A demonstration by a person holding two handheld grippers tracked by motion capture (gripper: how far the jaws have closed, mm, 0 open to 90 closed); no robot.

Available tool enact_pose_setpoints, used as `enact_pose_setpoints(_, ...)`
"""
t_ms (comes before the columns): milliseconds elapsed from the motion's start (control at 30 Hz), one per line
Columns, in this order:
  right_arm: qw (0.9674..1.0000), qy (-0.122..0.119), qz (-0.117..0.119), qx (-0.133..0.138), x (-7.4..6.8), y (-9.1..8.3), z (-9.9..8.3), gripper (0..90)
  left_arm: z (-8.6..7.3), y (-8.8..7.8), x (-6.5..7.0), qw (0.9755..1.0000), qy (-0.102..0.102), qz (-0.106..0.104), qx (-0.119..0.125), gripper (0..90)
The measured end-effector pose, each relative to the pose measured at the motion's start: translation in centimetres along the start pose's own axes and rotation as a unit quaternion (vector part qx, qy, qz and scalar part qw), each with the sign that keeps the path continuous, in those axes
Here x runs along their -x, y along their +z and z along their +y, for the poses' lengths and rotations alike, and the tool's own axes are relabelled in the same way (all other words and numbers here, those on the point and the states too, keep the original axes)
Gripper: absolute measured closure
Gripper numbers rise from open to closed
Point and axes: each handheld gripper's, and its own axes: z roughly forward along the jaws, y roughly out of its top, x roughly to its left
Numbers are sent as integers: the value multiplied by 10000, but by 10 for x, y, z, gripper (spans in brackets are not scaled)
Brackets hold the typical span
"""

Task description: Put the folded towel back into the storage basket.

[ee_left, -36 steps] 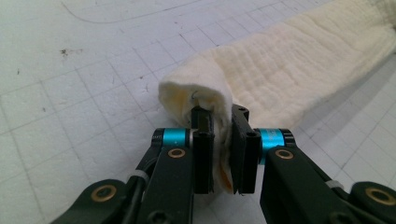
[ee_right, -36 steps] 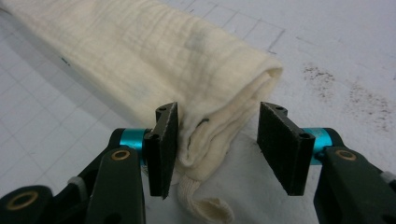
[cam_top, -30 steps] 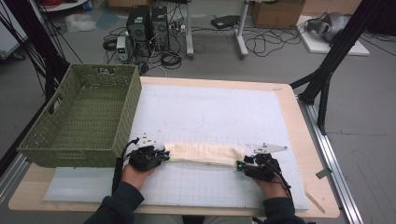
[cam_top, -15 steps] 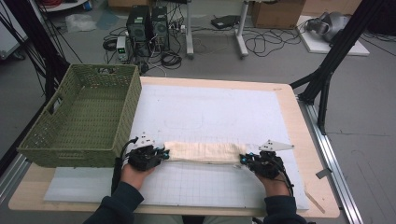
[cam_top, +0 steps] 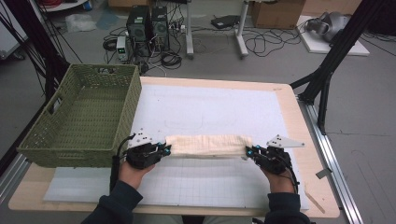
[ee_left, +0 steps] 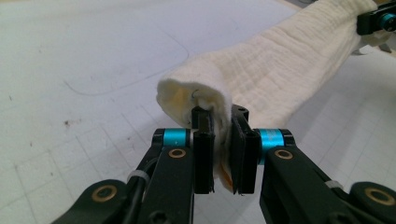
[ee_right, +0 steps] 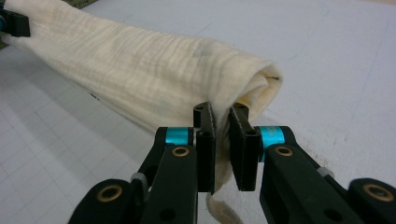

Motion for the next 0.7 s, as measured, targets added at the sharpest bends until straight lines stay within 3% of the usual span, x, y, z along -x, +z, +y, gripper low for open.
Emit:
enact_pose_setpoints(433, 9984, -243, 106, 506, 2, -13, 23, 822, 21, -21, 2, 9987, 209, -107, 461, 810)
enact_pose_setpoints(700, 9957, -386, 281, 800, -1, -16, 43, 821, 38, -40, 0, 9966, 255, -29, 780, 810)
